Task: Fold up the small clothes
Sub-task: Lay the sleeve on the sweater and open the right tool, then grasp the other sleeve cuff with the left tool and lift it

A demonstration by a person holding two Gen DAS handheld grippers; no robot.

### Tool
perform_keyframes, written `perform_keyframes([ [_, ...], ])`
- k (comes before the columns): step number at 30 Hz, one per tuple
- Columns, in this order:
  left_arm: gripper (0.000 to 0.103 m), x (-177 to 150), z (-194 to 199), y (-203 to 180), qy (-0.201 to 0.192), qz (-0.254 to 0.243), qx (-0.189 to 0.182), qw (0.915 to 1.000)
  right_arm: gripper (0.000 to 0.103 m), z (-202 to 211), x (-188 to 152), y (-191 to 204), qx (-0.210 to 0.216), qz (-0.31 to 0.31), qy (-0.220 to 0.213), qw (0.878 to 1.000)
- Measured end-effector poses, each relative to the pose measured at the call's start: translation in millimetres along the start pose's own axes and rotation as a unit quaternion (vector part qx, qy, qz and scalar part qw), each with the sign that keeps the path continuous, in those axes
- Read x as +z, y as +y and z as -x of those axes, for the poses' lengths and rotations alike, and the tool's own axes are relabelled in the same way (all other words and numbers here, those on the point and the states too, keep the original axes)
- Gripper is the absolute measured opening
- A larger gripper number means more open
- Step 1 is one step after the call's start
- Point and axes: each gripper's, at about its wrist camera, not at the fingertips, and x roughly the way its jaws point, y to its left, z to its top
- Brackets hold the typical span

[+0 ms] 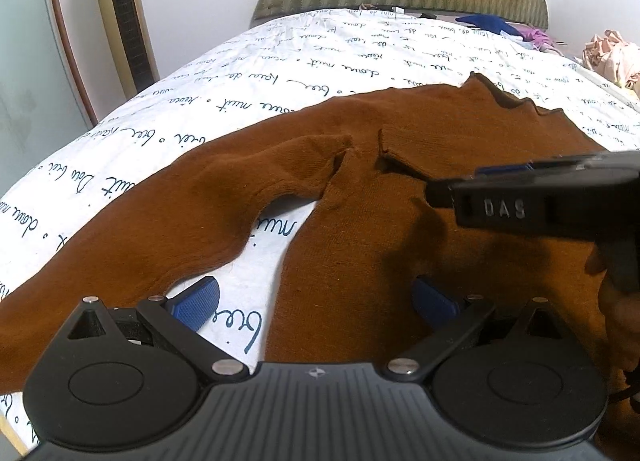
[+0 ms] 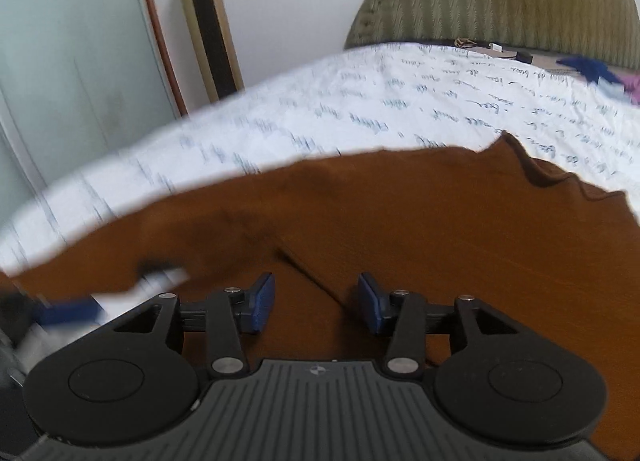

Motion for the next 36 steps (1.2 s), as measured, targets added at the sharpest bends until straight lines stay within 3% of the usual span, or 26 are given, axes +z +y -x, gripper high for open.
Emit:
perform_keyframes([
  [4,0.103,-1,5,0,-0.004,-0.001,0.016,0.9999,0.056,20,-7,-5,0.019,-0.019,-0.026,0.999],
  [8,0.103,-5,13,12,-0.008,0.025,0.039,0.9989,0.062,48,-15,-4,0.006,-0.005,-0.064,0.998],
  [13,0.103,-22,24,52,0.002,0.097,0.071,0.9928,0.073,71,-29,-3,0.008,0.010,-0.086,0.996],
  [16,0.103,-36,29,85,0.021,0.167,0.074,0.9829,0.077,78,-34,-3,0.014,0.008,-0.091,0.996],
  [19,0.103,-51,34,122,0.026,0.264,0.051,0.9627,0.081,82,-38,-2,0.024,0.003,-0.095,0.995],
  [22,0.103,-62,44,150,-0.001,0.359,0.012,0.9333,0.082,82,-41,2,0.027,0.001,-0.096,0.995],
  [26,0.102,-77,46,184,-0.030,0.470,-0.030,0.8817,0.084,81,-44,4,0.028,-0.002,-0.095,0.995],
  [27,0.102,-81,46,193,-0.037,0.493,-0.033,0.8684,0.084,81,-45,4,0.028,-0.004,-0.095,0.995],
  [28,0.102,-83,46,198,-0.041,0.507,-0.031,0.8603,0.085,82,-46,3,0.027,-0.006,-0.095,0.995],
  [31,0.101,-84,48,214,-0.061,0.537,-0.004,0.8415,0.086,82,-47,-1,0.024,-0.016,-0.095,0.995],
  [32,0.094,-83,49,218,-0.068,0.541,0.013,0.8380,0.086,82,-48,-3,0.023,-0.019,-0.095,0.995],
  [34,0.067,-79,47,223,-0.073,0.544,0.033,0.8354,0.087,82,-49,-5,0.021,-0.025,-0.094,0.995],
  [35,0.042,-77,44,226,-0.074,0.540,0.038,0.8377,0.088,82,-49,-6,0.021,-0.025,-0.094,0.995],
  [36,0.027,-75,41,228,-0.071,0.535,0.038,0.8411,0.088,82,-49,-6,0.021,-0.025,-0.094,0.995],
])
